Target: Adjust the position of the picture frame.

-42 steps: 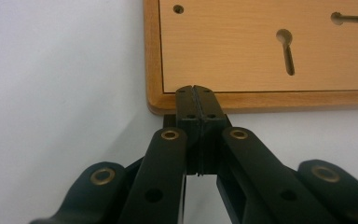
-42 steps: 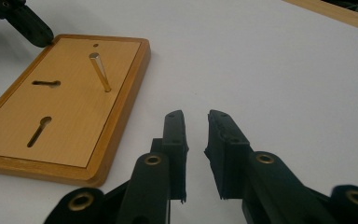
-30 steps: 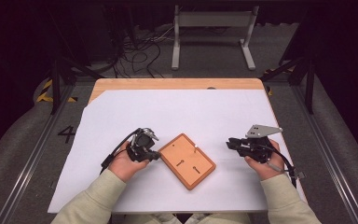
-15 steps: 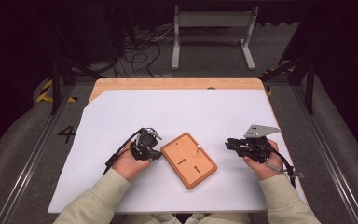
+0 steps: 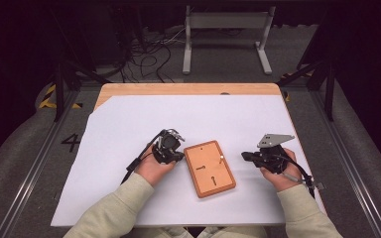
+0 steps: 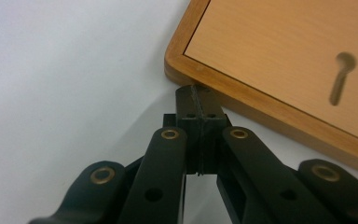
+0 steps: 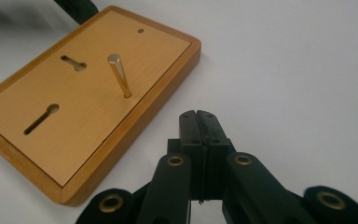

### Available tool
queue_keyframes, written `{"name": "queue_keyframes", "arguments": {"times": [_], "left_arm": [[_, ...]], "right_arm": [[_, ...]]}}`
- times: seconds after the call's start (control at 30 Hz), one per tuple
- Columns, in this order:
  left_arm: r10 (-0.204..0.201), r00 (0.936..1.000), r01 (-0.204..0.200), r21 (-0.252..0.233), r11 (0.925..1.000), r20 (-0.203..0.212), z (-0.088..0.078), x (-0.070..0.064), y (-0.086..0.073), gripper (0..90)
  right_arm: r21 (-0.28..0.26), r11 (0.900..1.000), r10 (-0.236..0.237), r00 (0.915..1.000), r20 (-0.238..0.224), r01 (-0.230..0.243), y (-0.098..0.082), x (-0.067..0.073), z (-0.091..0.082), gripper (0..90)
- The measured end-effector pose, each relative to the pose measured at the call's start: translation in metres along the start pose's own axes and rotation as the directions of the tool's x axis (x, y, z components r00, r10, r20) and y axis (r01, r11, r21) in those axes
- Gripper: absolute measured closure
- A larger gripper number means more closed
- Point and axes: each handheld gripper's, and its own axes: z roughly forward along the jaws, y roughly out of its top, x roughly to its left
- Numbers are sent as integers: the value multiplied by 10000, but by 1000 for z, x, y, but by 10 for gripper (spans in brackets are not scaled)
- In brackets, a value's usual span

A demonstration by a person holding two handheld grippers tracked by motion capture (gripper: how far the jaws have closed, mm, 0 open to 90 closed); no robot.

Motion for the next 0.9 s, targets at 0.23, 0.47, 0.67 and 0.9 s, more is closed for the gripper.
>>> {"name": "queue_keyframes", "arguments": {"times": [0.23,0.47,0.67,0.9], "left_arm": [[-36,9993,83,-1293,9916,364,-29,-1,-16,879],[90,9989,-13,-1666,9860,453,-44,-4,-26,859],[-103,9966,250,-1819,9830,812,-47,6,-30,858],[-403,9959,546,-1829,9816,807,-48,13,-38,858]], "right_arm": [[1449,9880,-575,9982,176,543,2,12,11,900],[2641,9549,-1371,9905,-138,1359,5,34,23,900],[3060,9331,-1731,9817,-790,1891,6,45,30,900],[3230,9042,-2307,9560,-1812,2794,11,55,37,900]]}}
